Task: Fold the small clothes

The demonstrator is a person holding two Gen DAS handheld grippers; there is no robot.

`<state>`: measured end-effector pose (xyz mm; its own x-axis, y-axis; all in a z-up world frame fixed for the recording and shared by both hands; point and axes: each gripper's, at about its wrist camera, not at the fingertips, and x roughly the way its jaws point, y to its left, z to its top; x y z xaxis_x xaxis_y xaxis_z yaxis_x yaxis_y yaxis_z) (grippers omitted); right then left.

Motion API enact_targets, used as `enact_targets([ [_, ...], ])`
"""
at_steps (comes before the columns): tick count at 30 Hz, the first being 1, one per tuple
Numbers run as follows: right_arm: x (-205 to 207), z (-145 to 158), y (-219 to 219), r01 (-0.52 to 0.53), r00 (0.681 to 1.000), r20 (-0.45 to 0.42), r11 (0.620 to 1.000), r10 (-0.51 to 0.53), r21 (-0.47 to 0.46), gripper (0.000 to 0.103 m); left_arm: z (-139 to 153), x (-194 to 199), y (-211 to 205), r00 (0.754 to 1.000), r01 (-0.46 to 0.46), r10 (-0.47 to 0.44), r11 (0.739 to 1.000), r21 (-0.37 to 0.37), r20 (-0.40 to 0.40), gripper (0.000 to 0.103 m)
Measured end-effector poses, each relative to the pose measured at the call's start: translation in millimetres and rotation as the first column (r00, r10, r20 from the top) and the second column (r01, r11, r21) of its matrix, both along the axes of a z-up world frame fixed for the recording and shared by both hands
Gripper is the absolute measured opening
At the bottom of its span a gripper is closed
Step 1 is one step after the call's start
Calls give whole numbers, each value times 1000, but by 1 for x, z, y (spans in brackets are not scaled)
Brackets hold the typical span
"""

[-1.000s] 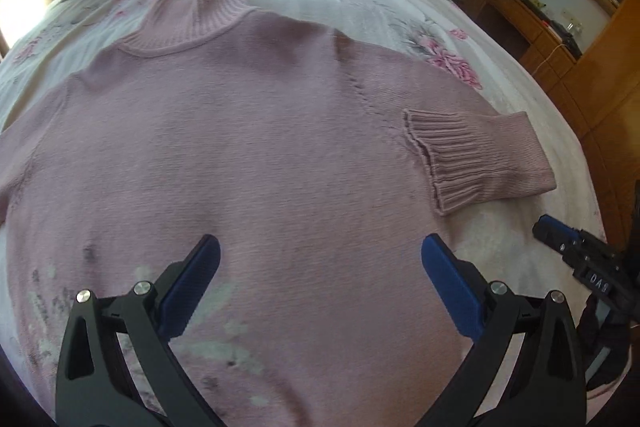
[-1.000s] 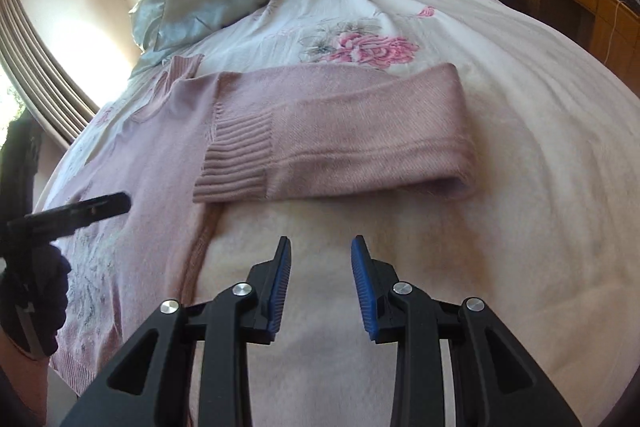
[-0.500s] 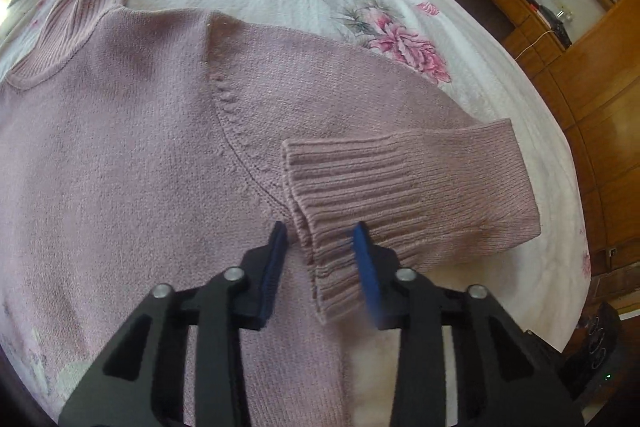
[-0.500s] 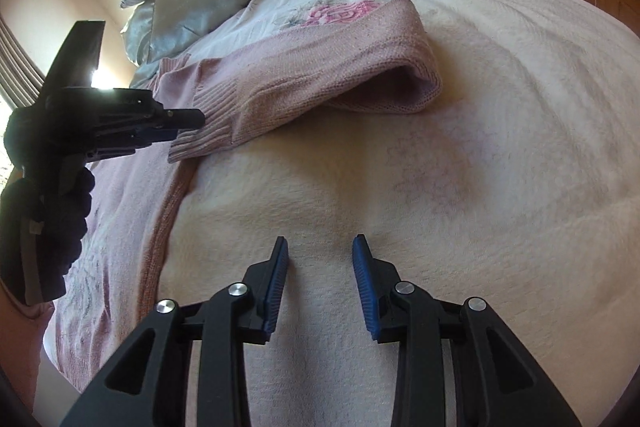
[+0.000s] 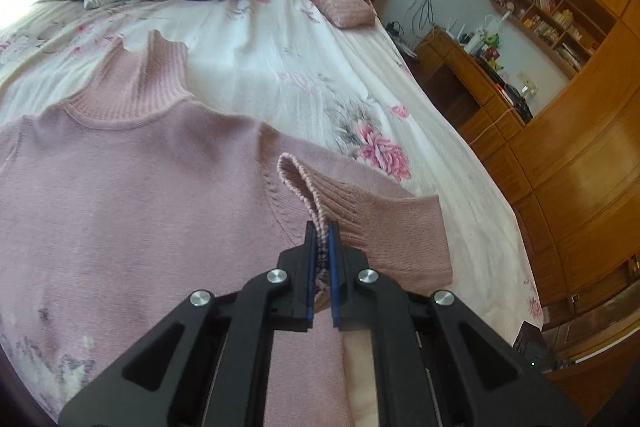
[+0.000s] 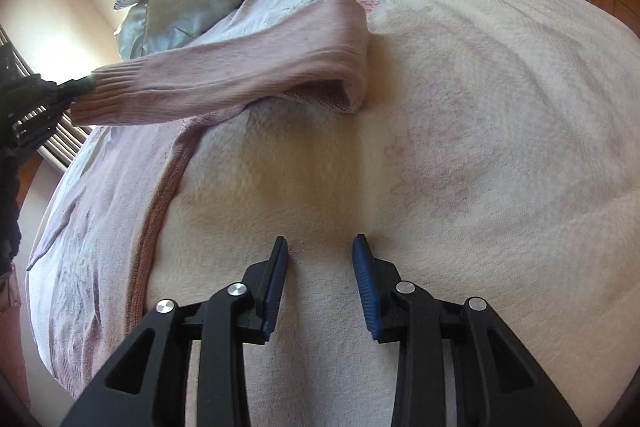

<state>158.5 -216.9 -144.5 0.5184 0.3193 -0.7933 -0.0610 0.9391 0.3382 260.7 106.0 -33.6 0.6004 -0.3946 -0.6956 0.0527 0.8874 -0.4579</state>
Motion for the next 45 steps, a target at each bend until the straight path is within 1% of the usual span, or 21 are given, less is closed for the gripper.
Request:
enact_targets([
  [3, 1, 0, 3, 2, 1000, 0, 1000, -2, -12, 36, 6, -4, 38, 999, -47, 47, 999, 17, 0, 4],
  [6, 2, -1, 5, 6, 1000, 0, 1000, -6, -15, 38, 4, -8, 77, 994, -112, 112, 992, 57, -7, 4],
  [9, 4, -2, 8, 5, 1000, 3, 1000, -5, -28, 39, 0, -11, 117, 984, -177, 178, 982, 62, -16, 4],
  [15, 5, -2, 10, 0, 1000, 0, 999, 0, -45, 40, -8, -17, 189, 950, -310, 313, 943, 120, -3, 4],
  [19, 8, -1, 13, -3, 1000, -7, 998, 3, -66, 41, -26, -14, 226, 927, -365, 373, 921, 135, -36, 4],
  [21, 10, 2, 17, 2, 1000, -17, 996, -3, -87, 42, -36, -11, 236, 916, -385, 397, 908, 164, -48, 4],
  [22, 13, 5, 20, 4, 1000, -22, 995, -6, -97, 43, -43, -9, 240, 914, -385, 401, 905, 181, -61, 4],
  [23, 17, 9, 22, 5, 1000, -23, 995, -7, -100, 43, -49, -6, 242, 916, -373, 393, 908, 189, -81, 4],
  [24, 21, 14, 25, 0, 1000, -20, 996, -1, -85, 43, -54, -5, 245, 912, -374, 399, 905, 202, -97, 4],
  [26, 33, 26, 35, -26, 1000, -6, 999, 25, -46, 43, -59, -10, 250, 894, -406, 437, 885, 229, -101, 7],
  [28, 50, 41, 53, -59, 998, 14, 997, 60, -53, 43, -53, -20, 254, 854, -476, 516, 826, 301, -64, 10],
  [29, 59, 48, 63, -78, 997, 23, 995, 80, -62, 43, -47, -25, 254, 850, -492, 526, 816, 303, -35, 13],
  [30, 69, 55, 75, -97, 994, 34, 993, 100, -63, 43, -41, -28, 251, 858, -489, 514, 823, 288, -14, 13],
  [32, 87, 64, 94, -127, 991, 40, 990, 129, -54, 43, -32, -29, 239, 887, -447, 462, 854, 266, 4, 14],
  [33, 97, 66, 104, -136, 990, 40, 990, 138, -48, 43, -30, -27, 231, 904, -413, 427, 875, 252, 0, 19],
  [35, 113, 68, 121, -156, 987, 34, 988, 156, -21, 43, -37, -20, 215, 935, -335, 351, 919, 210, -45, 24],
  [36, 120, 66, 129, -168, 985, 27, 986, 168, -8, 43, -44, -14, 207, 947, -296, 314, 936, 193, -73, 24],
  [37, 127, 61, 137, -182, 983, 20, 983, 181, 9, 43, -52, -9, 200, 952, -267, 289, 945, 187, -99, 24],
  [39, 139, 51, 146, -169, 985, -22, 985, 168, -36, 43, -71, -2, 194, 951, -246, 275, 950, 193, -143, 24],
  [42, 149, 28, 145, -146, 986, -89, 989, 142, -34, 41, -100, 7, 198, 936, -245, 279, 954, 172, -213, 24],
  [45, 150, 13, 141, -136, 986, -103, 991, 133, -15, 40, -110, 8, 201, 941, -245, 276, 955, 164, -198, 23],
])
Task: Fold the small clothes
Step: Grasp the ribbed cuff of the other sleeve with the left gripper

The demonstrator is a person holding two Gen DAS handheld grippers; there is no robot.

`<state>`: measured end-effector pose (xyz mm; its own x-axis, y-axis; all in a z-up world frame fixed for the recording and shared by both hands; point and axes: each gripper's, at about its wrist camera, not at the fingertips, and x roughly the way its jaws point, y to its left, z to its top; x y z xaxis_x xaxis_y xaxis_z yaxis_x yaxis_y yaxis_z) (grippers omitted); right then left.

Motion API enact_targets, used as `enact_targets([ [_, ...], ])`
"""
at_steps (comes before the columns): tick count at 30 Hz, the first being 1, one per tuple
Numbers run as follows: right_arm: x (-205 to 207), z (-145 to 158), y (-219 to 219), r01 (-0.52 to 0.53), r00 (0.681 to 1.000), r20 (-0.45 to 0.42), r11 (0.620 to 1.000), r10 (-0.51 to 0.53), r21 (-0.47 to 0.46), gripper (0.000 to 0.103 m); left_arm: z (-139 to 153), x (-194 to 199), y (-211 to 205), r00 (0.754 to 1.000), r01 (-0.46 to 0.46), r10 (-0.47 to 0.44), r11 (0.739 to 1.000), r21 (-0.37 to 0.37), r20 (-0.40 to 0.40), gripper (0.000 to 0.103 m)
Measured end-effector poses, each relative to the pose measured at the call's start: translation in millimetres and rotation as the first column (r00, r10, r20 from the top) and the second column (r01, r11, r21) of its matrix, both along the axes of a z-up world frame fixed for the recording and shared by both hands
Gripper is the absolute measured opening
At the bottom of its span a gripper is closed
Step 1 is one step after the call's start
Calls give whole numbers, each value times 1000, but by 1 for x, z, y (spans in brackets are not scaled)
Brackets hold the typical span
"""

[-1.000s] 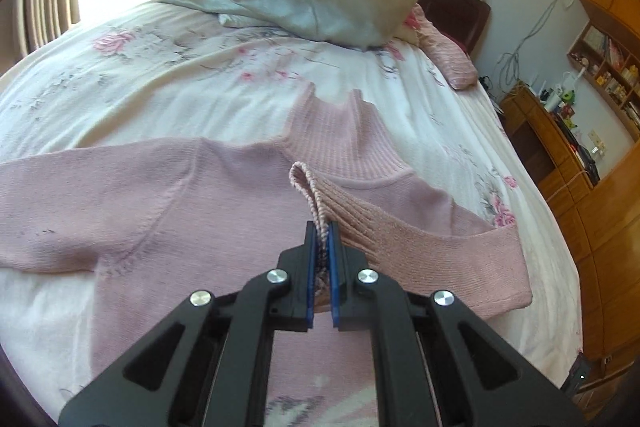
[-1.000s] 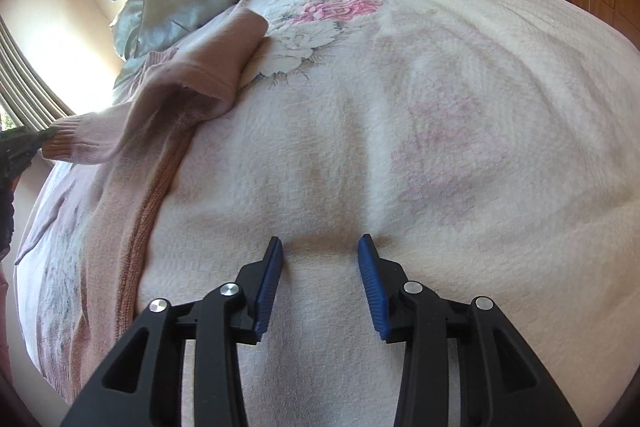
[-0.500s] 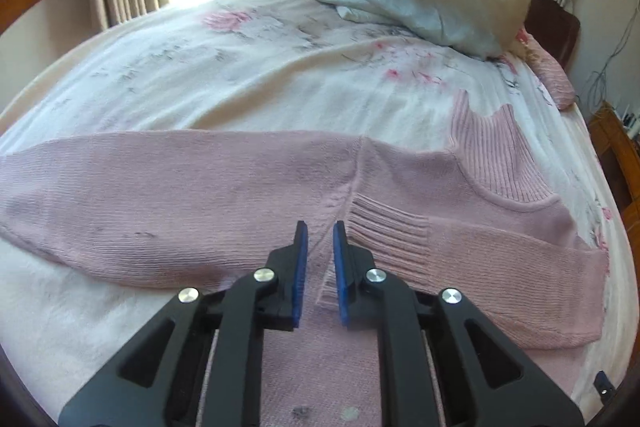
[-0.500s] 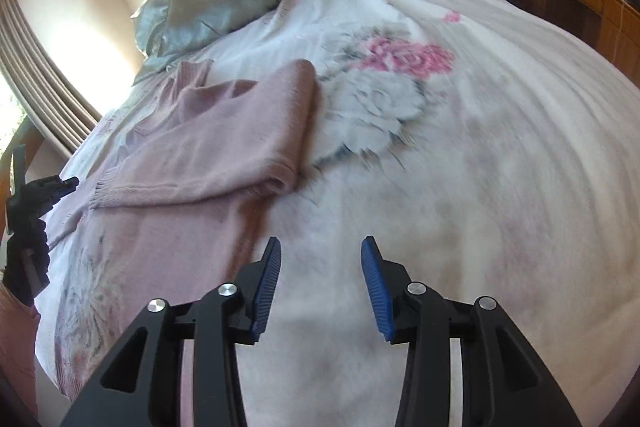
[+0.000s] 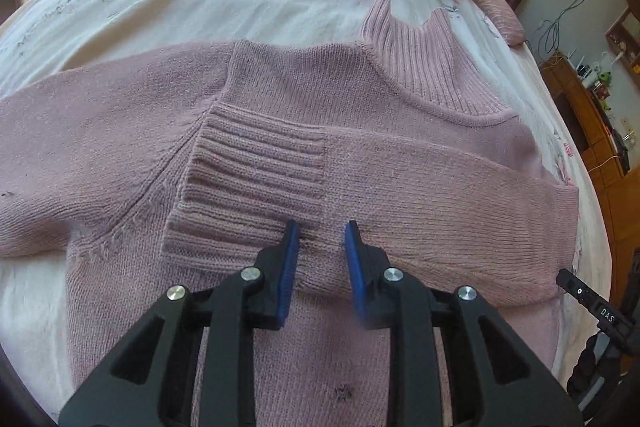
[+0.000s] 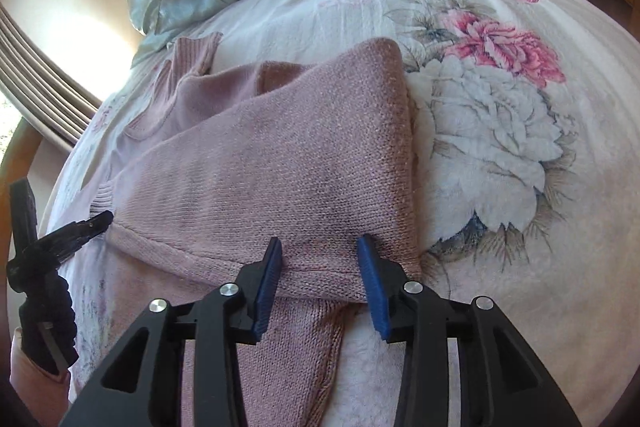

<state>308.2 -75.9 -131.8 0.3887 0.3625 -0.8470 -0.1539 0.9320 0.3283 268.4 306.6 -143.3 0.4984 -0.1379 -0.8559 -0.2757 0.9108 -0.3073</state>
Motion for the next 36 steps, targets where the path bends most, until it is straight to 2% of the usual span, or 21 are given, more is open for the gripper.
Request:
enact_targets([
  [4, 0, -3, 7, 1, 1000, 5, 999, 0, -37, 41, 0, 1, -3, 1000, 16, -16, 1000, 21, 0, 23],
  [7, -8, 16, 12, 16, 1000, 12, 1000, -16, -15, 43, 16, -9, 1, 1000, 6, -5, 1000, 16, -4, 27],
  [8, -16, 26, 14, 6, 1000, 30, 1000, -6, 0, 43, 24, -17, 5, 1000, -2, 2, 1000, 8, 12, 38],
  [9, -28, 35, 18, -10, 999, 48, 1000, 10, 2, 45, 33, -29, 12, 999, -10, 10, 1000, 6, 39, 55],
  [11, -55, 49, 31, -61, 996, 68, 998, 61, -6, 52, 46, -56, 24, 997, -22, 20, 999, 35, 68, 66],
  [15, -111, 45, 65, -171, 985, 15, 985, 172, -34, 55, 49, -114, 63, 998, -36, 33, 997, 70, 44, 66],
  [19, -154, 25, 86, -217, 976, -37, 974, 215, -63, 59, 45, -181, 122, 991, -134, 133, 982, 134, 15, 69],
  [21, -163, 13, 94, -215, 976, -61, 972, 210, -95, 61, 41, -215, 160, 976, -217, 219, 966, 143, 7, 71],
  [23, -165, 1, 100, -210, 977, -70, 972, 204, -102, 65, 34, -246, 201, 947, -315, 320, 941, 124, -15, 70],
  [26, -165, -7, 104, -199, 979, -73, 973, 192, -114, 71, 34, -279, 249, 925, -376, 376, 926, -15, 44, 50],
  [28, -163, -9, 109, -201, 978, -79, 972, 193, -121, 78, 36, -288, 273, 906, -414, 418, 908, -66, 60, 48],
  [34, -164, -12, 121, -210, 977, -75, 963, 200, -171, 81, 48, -285, 326, 846, -516, 524, 851, -95, 101, 48],
  [36, -163, -11, 120, -206, 978, -75, 966, 197, -156, 81, 50, -282, 343, 826, -545, 553, 833, -92, 108, 54],
])
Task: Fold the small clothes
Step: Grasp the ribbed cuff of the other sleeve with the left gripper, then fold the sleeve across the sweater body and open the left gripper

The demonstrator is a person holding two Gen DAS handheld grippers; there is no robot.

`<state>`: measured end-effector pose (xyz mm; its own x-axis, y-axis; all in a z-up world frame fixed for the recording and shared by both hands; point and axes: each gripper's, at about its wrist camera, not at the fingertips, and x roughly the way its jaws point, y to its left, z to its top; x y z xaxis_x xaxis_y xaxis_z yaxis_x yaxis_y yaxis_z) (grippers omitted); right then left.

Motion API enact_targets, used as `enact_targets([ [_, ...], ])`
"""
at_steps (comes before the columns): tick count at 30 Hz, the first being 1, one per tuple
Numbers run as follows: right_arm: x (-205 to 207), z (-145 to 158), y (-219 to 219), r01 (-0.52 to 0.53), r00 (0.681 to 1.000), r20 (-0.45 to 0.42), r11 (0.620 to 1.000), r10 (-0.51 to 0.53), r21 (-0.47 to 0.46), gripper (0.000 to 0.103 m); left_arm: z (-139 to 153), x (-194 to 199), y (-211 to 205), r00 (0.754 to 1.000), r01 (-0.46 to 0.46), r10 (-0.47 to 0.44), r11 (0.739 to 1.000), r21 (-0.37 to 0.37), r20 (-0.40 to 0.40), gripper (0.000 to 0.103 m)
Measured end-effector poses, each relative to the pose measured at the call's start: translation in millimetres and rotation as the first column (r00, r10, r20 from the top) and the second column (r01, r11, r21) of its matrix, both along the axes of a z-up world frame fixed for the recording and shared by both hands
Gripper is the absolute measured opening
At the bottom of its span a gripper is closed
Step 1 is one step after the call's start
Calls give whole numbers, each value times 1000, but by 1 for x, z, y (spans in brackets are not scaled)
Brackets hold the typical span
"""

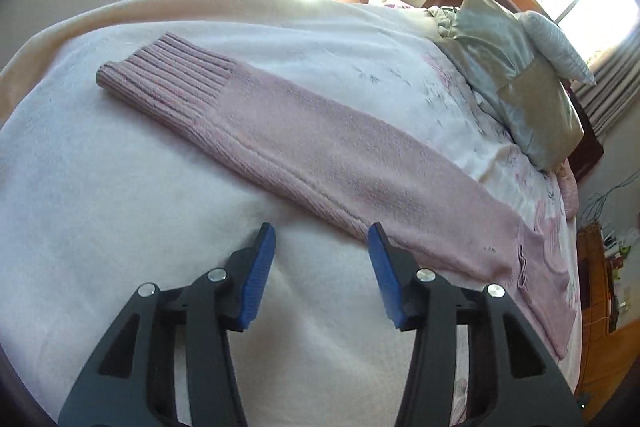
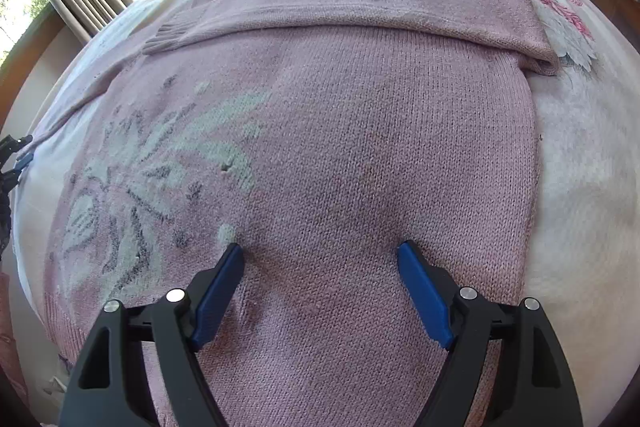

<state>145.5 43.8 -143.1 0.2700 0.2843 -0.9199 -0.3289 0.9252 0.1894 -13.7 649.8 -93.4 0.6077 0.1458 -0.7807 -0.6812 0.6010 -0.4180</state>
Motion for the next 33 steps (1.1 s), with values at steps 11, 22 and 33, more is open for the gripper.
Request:
enact_targets([
  [11, 0, 1, -4, 5, 1000, -1, 1000, -5, 10, 81, -4, 9, 61, 995, -96, 95, 995, 6, 34, 55],
  [22, -2, 0, -4, -1, 1000, 6, 1000, 1, 19, 82, 2, 7, 58, 993, -115, 114, 993, 40, 23, 9],
  [33, -5, 4, -13, 10, 1000, 6, 998, -11, 65, 81, 51, 44, -1, 995, 7, -21, 990, 143, 98, 5],
])
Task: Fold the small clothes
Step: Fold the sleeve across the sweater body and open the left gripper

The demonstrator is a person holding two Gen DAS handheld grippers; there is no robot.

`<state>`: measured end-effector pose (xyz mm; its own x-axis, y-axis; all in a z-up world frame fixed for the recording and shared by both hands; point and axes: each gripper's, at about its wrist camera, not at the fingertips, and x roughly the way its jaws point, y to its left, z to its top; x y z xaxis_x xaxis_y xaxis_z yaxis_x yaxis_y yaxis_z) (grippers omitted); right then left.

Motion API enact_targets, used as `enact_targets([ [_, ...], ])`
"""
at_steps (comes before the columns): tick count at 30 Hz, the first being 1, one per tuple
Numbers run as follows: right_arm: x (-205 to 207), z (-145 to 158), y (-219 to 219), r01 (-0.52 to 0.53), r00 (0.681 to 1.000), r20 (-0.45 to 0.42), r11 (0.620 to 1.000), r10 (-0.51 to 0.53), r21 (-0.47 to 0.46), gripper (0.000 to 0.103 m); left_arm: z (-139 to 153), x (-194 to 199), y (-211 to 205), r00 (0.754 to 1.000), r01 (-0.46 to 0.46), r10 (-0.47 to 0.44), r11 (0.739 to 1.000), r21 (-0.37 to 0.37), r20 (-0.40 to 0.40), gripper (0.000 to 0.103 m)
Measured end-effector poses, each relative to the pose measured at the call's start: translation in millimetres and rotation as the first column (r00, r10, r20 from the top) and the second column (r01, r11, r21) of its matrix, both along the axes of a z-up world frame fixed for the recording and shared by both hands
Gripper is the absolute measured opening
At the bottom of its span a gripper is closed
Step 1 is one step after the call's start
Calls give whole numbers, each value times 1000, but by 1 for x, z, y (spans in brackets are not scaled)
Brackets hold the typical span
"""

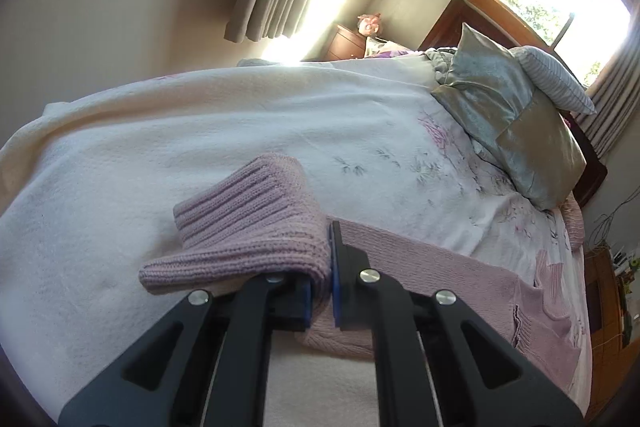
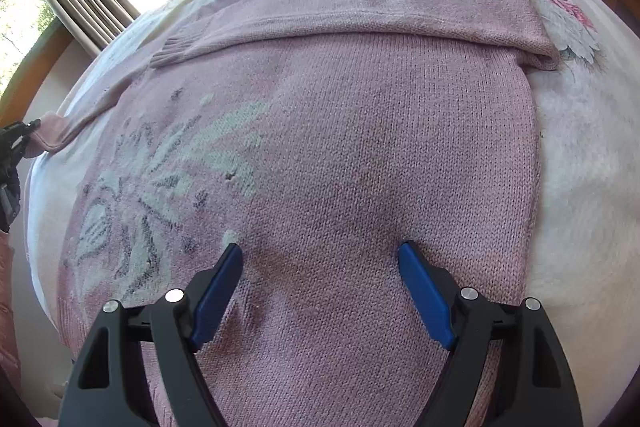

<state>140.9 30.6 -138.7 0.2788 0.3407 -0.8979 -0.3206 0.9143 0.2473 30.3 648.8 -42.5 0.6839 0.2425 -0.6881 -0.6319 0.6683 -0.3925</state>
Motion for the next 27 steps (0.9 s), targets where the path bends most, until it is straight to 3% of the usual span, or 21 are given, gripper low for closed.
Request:
enact_targets([
  [5, -9, 14, -3, 9, 1000, 18, 1000, -10, 30, 78, 18, 31, -50, 993, 114, -115, 992, 46, 19, 5],
  [12, -20, 33, -13, 9, 998, 59, 1000, -10, 6, 77, 28, 79, -127, 965, 254, -257, 965, 65, 42, 5],
  [27, -23, 28, -36, 37, 997, 69, 999, -37, 4, 77, 17, 162, -302, 848, 524, -525, 851, 32, 74, 5],
])
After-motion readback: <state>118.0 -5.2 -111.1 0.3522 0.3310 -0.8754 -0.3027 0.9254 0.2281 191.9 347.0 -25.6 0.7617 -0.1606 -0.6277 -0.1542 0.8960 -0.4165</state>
